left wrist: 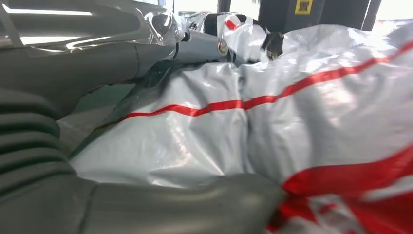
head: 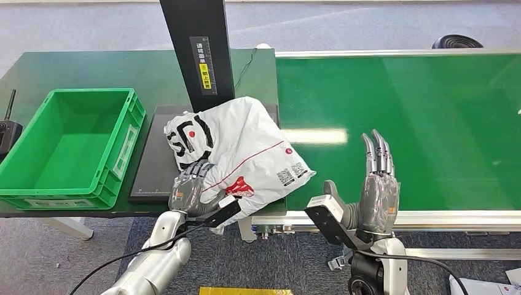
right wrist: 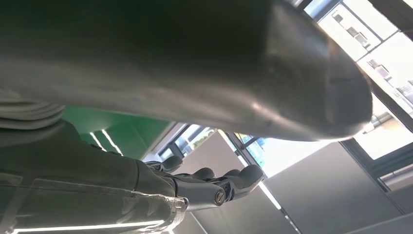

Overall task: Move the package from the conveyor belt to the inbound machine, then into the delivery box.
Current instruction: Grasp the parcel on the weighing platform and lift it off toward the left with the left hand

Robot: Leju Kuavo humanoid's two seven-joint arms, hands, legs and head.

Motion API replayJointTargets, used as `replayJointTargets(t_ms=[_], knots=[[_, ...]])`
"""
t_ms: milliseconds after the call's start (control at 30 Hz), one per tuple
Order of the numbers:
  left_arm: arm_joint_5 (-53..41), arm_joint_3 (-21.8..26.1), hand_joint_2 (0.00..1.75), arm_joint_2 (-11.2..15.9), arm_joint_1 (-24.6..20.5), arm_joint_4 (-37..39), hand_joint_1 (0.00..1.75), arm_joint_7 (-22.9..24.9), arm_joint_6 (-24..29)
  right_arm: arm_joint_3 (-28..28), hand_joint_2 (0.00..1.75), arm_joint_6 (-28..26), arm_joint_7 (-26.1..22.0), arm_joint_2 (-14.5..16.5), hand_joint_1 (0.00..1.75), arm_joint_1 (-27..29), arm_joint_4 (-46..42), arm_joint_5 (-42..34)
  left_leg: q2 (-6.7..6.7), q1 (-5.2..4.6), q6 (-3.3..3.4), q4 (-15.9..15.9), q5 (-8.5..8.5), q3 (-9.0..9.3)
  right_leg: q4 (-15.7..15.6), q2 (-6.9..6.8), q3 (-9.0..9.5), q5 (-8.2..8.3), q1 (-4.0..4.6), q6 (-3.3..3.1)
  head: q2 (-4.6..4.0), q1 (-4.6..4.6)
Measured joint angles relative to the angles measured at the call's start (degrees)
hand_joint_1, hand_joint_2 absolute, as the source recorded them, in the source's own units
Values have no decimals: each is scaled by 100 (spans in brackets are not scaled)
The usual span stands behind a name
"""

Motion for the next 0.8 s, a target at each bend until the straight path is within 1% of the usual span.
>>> replayJointTargets(t_ms=[167, 333, 633, 800], knots=[[22, 25, 175, 0, -77, 1, 165, -1, 15, -2, 0, -6, -6, 5, 0, 64, -93, 31, 0, 0, 3, -3, -3, 30, -1, -1, 29, -2, 1, 0, 0, 0], [47, 37, 175, -4, -126, 2, 169, -1, 17, -4, 0, -7, -12, 8, 0, 91, -134, 34, 0, 0, 3, -3, -3, 49, -1, 0, 48, -2, 1, 0, 0, 0], [104, 75, 175, -17, -225, 9, 167, -70, -57, -4, 0, 31, -17, 13, 0, -13, -143, 23, 1, 0, 3, -3, -3, 52, 0, 1, 50, -2, 1, 0, 0, 0], [-204, 70, 175, -38, -326, -55, 167, -149, 69, -2, 0, 69, -64, 58, 0, -95, -105, -85, 1, 0, 2, -2, -1, 50, 0, 0, 44, -1, 1, 0, 0, 0]])
